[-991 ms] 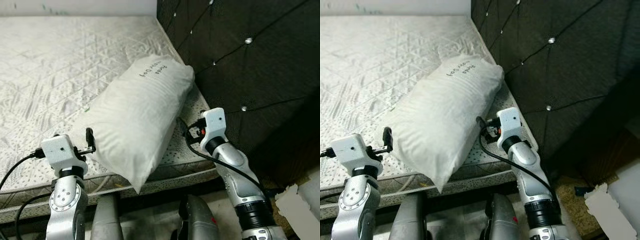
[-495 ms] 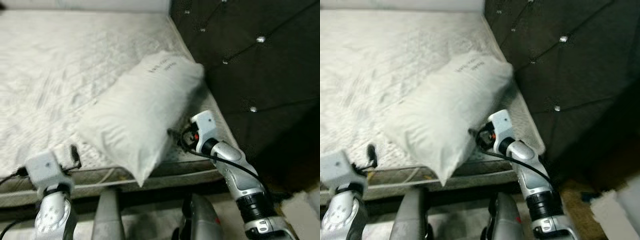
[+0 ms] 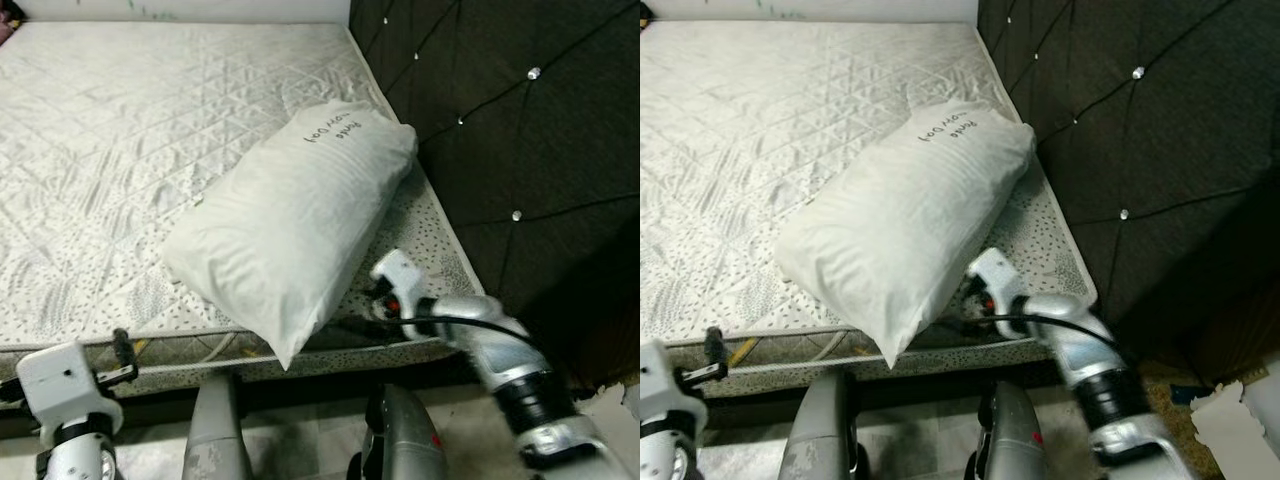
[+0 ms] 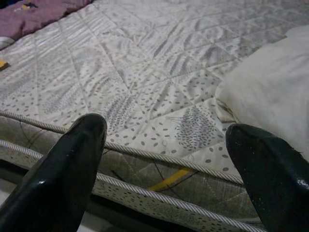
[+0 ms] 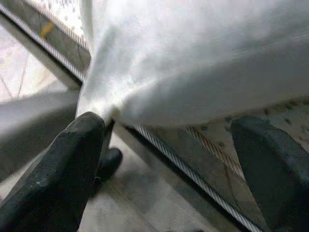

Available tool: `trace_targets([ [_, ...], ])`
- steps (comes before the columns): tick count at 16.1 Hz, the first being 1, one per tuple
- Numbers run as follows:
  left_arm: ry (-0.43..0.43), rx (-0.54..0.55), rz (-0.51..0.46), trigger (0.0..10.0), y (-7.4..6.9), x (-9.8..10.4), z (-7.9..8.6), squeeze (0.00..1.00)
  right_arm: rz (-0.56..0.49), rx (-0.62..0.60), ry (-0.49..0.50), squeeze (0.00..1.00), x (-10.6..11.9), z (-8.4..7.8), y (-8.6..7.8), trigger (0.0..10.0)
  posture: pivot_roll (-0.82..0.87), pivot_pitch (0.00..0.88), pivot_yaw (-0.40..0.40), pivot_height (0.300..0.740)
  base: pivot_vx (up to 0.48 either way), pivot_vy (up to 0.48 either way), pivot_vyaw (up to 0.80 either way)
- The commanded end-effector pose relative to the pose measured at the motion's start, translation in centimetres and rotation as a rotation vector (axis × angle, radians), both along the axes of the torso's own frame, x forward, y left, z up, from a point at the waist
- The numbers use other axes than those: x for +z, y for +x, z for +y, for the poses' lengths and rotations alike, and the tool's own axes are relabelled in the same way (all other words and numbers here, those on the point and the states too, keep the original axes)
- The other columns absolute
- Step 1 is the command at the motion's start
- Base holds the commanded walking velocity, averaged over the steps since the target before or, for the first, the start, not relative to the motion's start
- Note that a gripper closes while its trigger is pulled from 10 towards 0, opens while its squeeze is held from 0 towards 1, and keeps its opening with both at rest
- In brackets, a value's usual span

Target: Clean up the room

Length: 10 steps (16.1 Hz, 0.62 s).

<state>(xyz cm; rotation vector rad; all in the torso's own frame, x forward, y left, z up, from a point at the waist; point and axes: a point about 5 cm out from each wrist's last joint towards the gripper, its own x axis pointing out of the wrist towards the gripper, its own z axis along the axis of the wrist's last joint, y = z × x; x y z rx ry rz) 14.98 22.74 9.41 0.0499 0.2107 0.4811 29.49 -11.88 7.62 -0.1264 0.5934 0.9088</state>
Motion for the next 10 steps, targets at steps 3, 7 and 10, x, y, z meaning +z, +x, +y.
trace_targets([
  [3, 0.000, -0.020, -0.014, 10.0, 0.2, 0.8, -0.3, 0.00, 0.035, -0.114, -0.049, 0.00, -1.0, 2.2, 0.3, 10.0, 0.11, 0.069, -0.038, 0.597, 0.000, 0.000, 0.53],
  [7, 0.005, -0.027, -0.006, 10.0, 0.1, 1.1, -0.1, 0.00, 0.095, -0.057, -0.111, 0.00, -2.0, 2.5, -1.1, 10.0, 0.12, 0.093, -0.019, 0.597, 0.000, 0.000, 0.00],
  [10, 0.006, -0.037, -0.002, 10.0, 0.4, 1.2, -0.2, 0.00, 0.067, -0.186, -0.130, 0.00, -1.7, 3.1, 0.1, 10.0, 0.12, 0.103, -0.009, 0.597, 0.000, 0.000, 0.00],
])
